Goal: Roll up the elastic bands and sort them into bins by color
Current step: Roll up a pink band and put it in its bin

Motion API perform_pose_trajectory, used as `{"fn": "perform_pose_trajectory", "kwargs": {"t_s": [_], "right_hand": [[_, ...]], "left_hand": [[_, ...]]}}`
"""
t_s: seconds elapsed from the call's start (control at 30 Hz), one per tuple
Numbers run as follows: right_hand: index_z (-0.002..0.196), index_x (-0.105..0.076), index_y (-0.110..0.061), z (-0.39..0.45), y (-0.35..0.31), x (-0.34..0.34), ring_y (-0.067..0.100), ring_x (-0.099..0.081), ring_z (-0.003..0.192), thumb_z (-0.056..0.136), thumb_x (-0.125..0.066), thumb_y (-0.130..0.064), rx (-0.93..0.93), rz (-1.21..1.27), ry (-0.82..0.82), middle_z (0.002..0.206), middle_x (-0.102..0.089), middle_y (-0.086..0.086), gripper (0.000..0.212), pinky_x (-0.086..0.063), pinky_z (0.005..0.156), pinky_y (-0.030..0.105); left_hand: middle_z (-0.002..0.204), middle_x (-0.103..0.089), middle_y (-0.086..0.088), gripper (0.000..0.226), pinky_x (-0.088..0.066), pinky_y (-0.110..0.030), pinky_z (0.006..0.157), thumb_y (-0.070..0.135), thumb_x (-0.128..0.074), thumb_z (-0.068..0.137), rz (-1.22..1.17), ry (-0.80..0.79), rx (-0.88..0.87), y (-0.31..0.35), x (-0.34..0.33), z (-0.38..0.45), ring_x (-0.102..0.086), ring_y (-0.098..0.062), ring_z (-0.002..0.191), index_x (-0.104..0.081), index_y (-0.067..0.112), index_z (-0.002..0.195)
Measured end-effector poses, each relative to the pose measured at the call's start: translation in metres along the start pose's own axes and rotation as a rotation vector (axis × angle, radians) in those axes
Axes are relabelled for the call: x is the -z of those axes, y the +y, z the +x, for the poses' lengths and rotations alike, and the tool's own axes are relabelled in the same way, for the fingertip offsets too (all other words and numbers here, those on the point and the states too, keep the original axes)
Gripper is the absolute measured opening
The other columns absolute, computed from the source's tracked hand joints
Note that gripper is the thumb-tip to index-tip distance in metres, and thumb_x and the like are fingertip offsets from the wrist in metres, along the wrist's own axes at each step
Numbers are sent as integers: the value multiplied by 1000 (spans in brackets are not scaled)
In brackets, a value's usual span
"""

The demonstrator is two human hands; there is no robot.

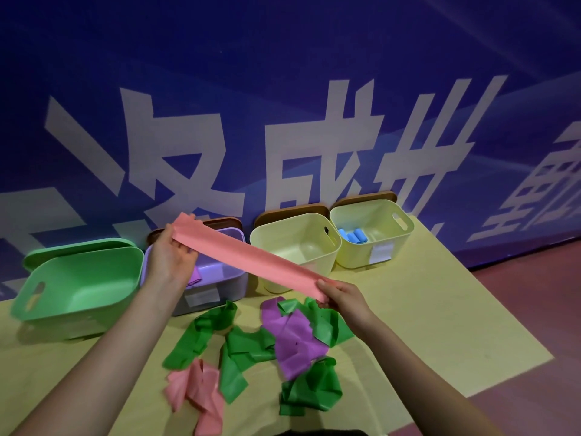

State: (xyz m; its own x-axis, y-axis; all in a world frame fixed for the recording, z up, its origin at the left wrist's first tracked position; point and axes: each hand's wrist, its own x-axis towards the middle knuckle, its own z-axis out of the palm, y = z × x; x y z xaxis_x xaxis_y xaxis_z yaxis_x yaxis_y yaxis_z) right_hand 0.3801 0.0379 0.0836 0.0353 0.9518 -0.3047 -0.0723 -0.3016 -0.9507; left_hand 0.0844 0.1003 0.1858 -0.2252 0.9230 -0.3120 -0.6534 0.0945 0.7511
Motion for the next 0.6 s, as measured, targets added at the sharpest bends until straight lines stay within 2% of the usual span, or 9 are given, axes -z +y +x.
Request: {"fn": "perform_pose_trajectory", "kwargs": {"t_s": [0.1,0.23,0.3,0.37,0.47,0.53,0.6], "right_hand": [[78,-69,-9,-4,4,5,16,-53,65,88,-65,-21,-39,35,28,69,-57,4,16,-48,65,26],[102,-65,0,-10,14,10,14,-57,68,95,-57,-22,-92,92,44,75,-61,3,25,-49,63,26],[98,-66,-1,-15,20,13,16,-57,69,96,-55,-26,-120,-8,20,74,-61,4,27,-48,63,26],[86,-66,-8,-18,25,14,15,-57,71,96,-56,-26,-145,-178,0,75,-62,3,23,-47,63,23],[91,-67,-14,-17,20,4,9,-58,76,94,-57,-19,-96,-343,6,83,-65,0,12,-44,60,15],[98,-68,-13,-16,3,-10,2,-60,76,94,-56,-13,44,-359,7,88,-66,-2,12,-44,62,10],[99,-68,-15,-18,-22,-28,-2,-61,75,95,-55,-8,220,-292,-14,88,-67,-3,15,-45,65,10]], "left_hand": [[104,-67,-3,28,-49,-27,83,28,-33,104,87,-39,19,-9,-8,-5,-62,-14,100,-58,15,104],[97,-73,2,29,-51,-26,72,33,-35,103,164,-94,43,-20,-14,-14,-68,-11,90,-60,18,107],[89,-75,6,29,-52,-24,67,34,-35,103,170,-139,32,-22,-15,-18,-71,-9,82,-59,20,108],[92,-75,5,29,-51,-26,74,33,-35,103,187,-184,19,-24,-17,-23,-71,-9,86,-59,19,110],[114,-68,-4,32,-50,-33,89,33,-38,102,291,-232,-12,-33,-22,-33,-63,-17,109,-59,16,119],[121,-64,-9,38,-47,-42,97,42,-45,97,387,-237,-34,-38,-25,-39,-59,-25,115,-59,19,124],[121,-63,-7,40,-46,-47,96,54,-51,89,470,-250,-52,-41,-28,-46,-59,-29,112,-62,31,120]]}}
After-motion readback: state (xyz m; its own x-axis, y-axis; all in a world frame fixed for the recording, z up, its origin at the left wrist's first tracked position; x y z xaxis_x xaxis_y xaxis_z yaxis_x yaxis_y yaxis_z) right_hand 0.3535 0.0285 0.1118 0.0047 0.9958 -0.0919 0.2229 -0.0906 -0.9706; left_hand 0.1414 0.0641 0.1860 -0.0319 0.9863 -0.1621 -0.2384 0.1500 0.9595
